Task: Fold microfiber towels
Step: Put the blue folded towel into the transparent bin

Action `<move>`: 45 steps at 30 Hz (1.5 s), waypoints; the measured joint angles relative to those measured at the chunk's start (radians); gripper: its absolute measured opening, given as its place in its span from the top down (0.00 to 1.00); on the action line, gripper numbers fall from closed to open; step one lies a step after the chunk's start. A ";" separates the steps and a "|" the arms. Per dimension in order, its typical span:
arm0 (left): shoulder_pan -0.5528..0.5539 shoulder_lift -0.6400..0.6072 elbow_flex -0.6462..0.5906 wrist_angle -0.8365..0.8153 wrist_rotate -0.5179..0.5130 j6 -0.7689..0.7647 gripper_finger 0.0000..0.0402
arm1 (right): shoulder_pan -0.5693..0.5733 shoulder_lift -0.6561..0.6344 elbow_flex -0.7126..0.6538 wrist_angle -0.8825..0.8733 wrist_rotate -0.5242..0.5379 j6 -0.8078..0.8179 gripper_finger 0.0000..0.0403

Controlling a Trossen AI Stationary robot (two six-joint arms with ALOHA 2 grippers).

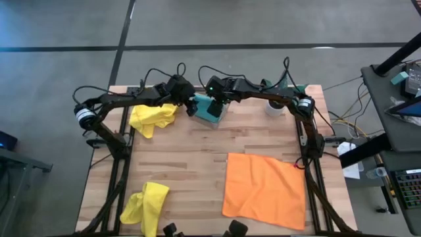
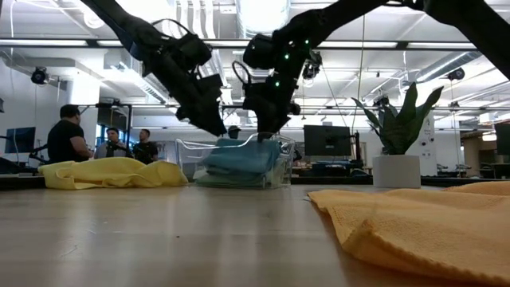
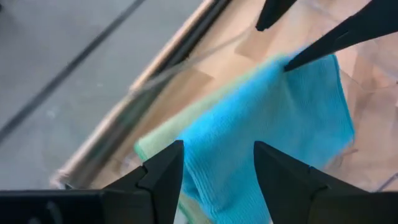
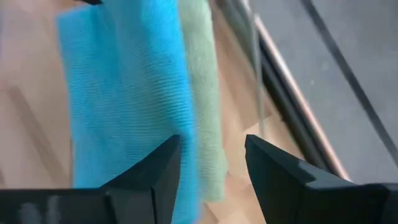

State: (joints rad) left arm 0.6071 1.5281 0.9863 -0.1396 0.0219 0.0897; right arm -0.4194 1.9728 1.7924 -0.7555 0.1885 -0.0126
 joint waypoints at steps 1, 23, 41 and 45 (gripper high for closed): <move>0.000 -0.011 0.001 0.001 -0.002 0.011 0.56 | 0.000 -0.009 0.000 0.002 0.002 -0.004 0.57; -0.197 -0.045 -0.029 0.024 0.036 0.240 0.56 | 0.074 -0.311 -0.042 -0.066 0.023 -0.010 0.58; -0.135 0.134 0.135 -0.091 0.025 0.337 0.56 | 0.282 -0.316 -0.083 -0.160 0.024 0.067 0.58; -0.133 0.134 0.131 -0.126 0.026 0.346 0.56 | 0.353 -0.329 -0.137 -0.151 0.022 0.100 0.58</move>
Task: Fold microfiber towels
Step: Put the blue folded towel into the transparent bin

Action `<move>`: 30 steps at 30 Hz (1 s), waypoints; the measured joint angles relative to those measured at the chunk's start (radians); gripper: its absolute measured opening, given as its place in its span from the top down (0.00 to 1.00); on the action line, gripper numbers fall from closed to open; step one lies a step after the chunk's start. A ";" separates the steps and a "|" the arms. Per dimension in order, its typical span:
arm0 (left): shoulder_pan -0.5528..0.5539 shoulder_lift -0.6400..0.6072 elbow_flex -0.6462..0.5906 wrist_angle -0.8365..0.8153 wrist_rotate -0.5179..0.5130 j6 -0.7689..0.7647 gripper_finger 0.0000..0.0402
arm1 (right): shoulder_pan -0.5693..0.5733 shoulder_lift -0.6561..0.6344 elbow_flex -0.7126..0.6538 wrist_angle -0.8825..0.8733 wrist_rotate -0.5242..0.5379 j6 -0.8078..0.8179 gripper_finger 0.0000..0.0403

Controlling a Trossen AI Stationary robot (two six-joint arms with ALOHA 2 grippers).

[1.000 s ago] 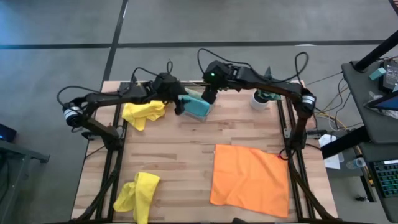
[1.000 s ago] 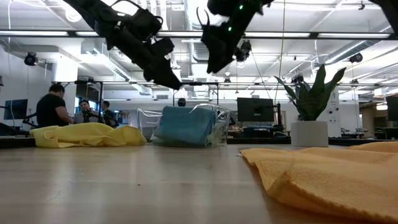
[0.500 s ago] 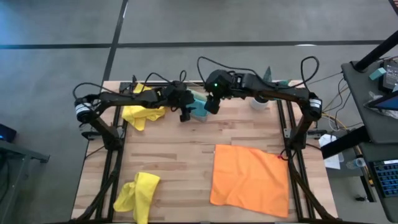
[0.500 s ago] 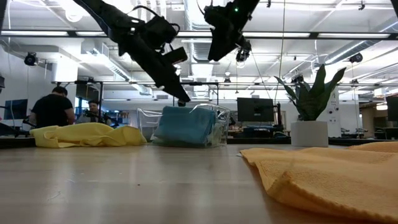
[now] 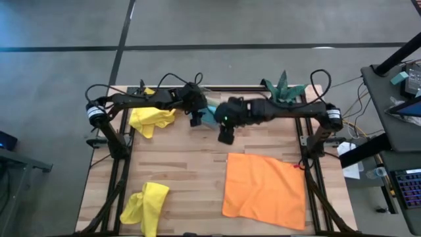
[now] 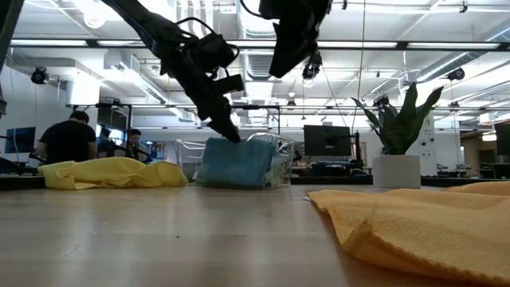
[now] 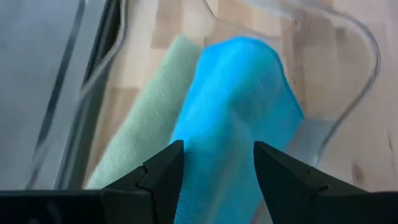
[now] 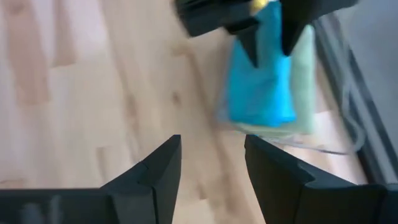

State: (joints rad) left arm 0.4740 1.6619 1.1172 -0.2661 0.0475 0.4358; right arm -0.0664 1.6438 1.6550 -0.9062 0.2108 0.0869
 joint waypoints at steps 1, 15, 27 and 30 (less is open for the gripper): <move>0.002 -0.001 -0.003 -0.014 0.003 0.000 0.56 | 0.016 -0.008 -0.019 0.015 0.000 0.010 0.59; 0.004 0.011 -0.015 -0.058 0.051 0.024 0.71 | 0.166 -0.249 -0.360 0.188 0.103 0.195 0.69; 0.005 -0.011 -0.017 -0.087 0.047 -0.004 0.99 | 0.203 -0.429 -0.585 0.316 0.134 0.308 0.71; 0.004 -0.032 -0.017 -0.105 0.047 -0.009 1.00 | 0.204 -0.447 -0.618 0.321 0.138 0.315 0.71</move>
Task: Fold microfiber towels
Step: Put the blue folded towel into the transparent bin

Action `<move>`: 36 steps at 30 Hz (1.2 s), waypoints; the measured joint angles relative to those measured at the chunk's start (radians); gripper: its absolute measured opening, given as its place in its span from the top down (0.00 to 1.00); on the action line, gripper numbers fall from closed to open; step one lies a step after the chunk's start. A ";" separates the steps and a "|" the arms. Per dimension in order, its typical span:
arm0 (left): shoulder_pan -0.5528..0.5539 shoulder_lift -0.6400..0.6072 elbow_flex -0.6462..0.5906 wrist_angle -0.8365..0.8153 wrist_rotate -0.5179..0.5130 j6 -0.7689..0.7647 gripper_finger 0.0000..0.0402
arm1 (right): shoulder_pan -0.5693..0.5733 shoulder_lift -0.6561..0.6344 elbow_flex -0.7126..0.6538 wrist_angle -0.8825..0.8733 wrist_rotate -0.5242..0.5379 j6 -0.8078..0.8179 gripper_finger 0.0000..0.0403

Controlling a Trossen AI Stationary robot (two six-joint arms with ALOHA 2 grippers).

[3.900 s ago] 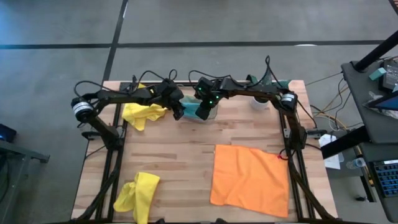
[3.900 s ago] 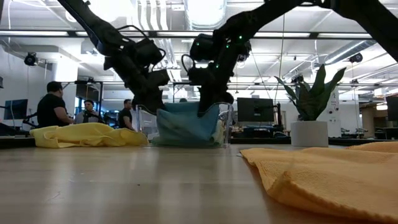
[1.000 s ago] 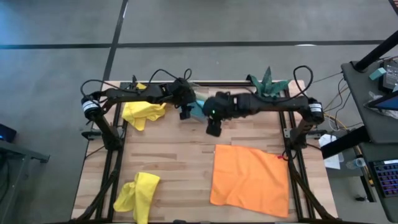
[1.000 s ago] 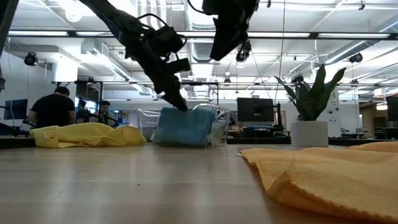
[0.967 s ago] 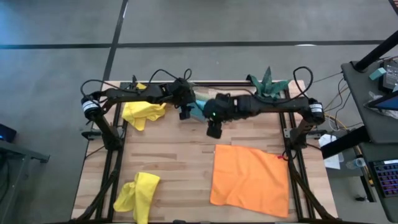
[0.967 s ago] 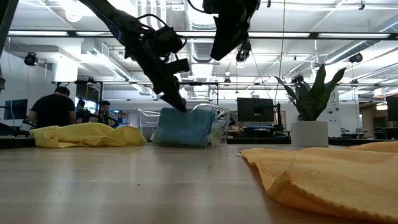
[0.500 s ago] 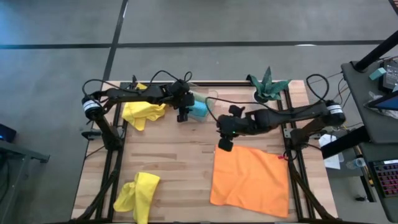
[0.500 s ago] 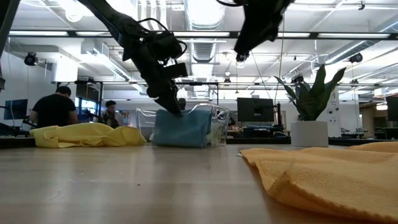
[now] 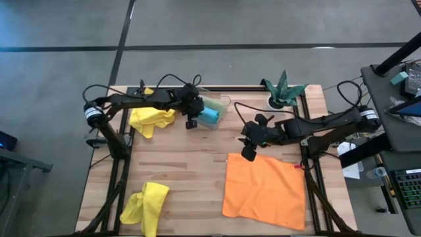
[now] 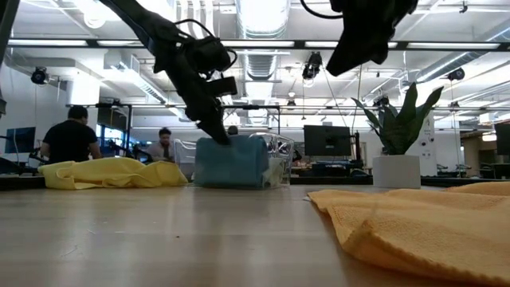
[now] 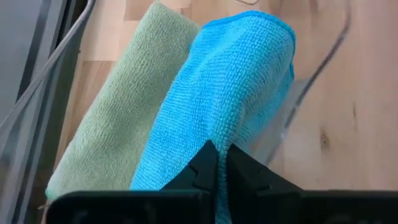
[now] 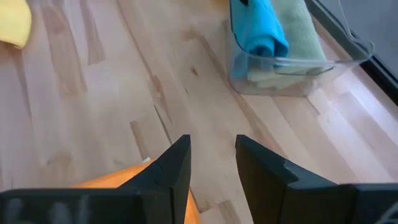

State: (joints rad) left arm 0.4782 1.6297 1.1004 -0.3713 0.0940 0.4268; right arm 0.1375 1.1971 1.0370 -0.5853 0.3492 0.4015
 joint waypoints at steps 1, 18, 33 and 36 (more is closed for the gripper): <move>0.000 -0.008 0.004 -0.018 0.000 -0.001 1.00 | 0.000 -0.002 -0.008 0.002 0.002 0.000 0.71; -0.002 -0.094 0.133 -0.278 0.078 0.041 1.00 | 0.000 -0.006 -0.018 0.041 0.002 -0.020 0.71; 0.039 0.017 0.246 -0.350 0.170 0.078 1.00 | 0.000 -0.005 -0.019 0.049 0.002 -0.033 0.71; 0.052 0.042 0.247 -0.353 0.169 0.079 1.00 | 0.000 -0.005 -0.019 0.049 0.002 -0.035 0.71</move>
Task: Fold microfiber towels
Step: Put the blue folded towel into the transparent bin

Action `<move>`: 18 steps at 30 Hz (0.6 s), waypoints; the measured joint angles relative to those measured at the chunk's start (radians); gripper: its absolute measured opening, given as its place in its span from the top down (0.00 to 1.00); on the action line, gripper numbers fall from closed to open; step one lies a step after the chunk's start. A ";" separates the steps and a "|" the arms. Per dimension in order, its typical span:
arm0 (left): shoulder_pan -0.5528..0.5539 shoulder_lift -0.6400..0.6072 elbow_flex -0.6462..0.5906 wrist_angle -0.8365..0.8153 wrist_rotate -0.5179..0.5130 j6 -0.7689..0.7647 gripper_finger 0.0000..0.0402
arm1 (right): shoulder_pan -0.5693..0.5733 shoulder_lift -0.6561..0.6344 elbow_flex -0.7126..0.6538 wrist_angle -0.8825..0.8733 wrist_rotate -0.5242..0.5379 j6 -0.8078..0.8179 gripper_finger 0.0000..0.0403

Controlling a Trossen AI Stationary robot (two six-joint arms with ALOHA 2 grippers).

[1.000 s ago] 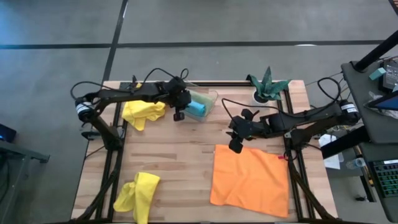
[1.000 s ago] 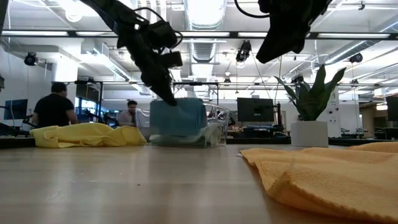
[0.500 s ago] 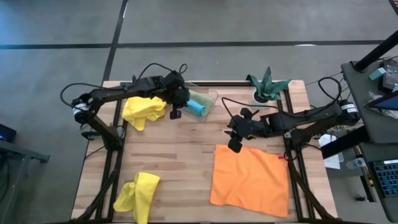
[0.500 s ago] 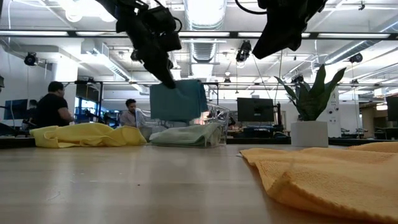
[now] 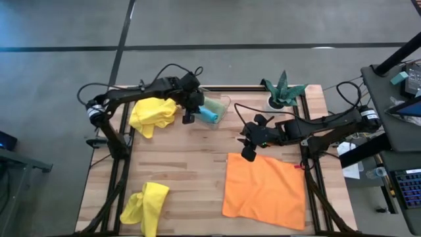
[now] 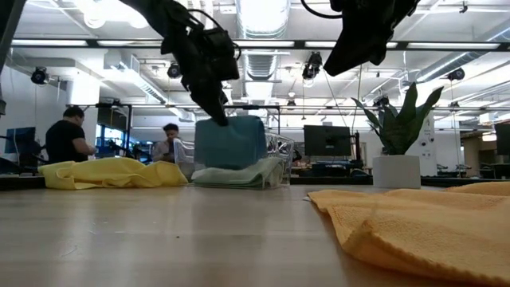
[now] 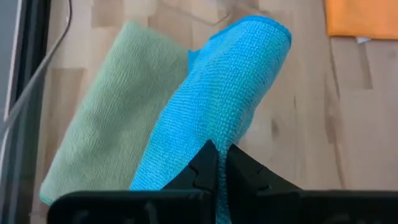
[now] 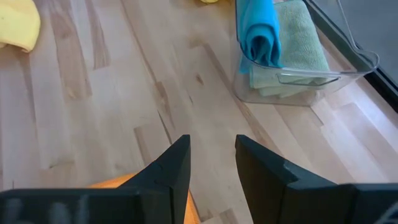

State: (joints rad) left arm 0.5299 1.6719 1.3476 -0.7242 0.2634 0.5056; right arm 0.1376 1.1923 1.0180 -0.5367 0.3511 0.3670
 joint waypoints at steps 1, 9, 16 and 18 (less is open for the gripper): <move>0.003 0.006 0.000 -0.004 0.000 0.000 1.00 | 0.000 0.000 0.000 0.000 0.000 0.000 0.71; 0.007 0.021 0.000 -0.100 0.009 0.029 1.00 | 0.000 0.000 -0.001 0.000 0.000 -0.019 0.71; 0.008 0.024 0.000 -0.121 0.036 0.051 1.00 | 0.000 0.000 -0.001 0.003 0.002 -0.019 0.71; 0.008 0.030 0.000 -0.101 0.037 0.052 1.00 | 0.000 0.000 -0.001 0.003 0.012 -0.019 0.71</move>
State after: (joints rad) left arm 0.5377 1.7019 1.3476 -0.8252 0.3000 0.5575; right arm 0.1375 1.1923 1.0172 -0.5339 0.3632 0.3477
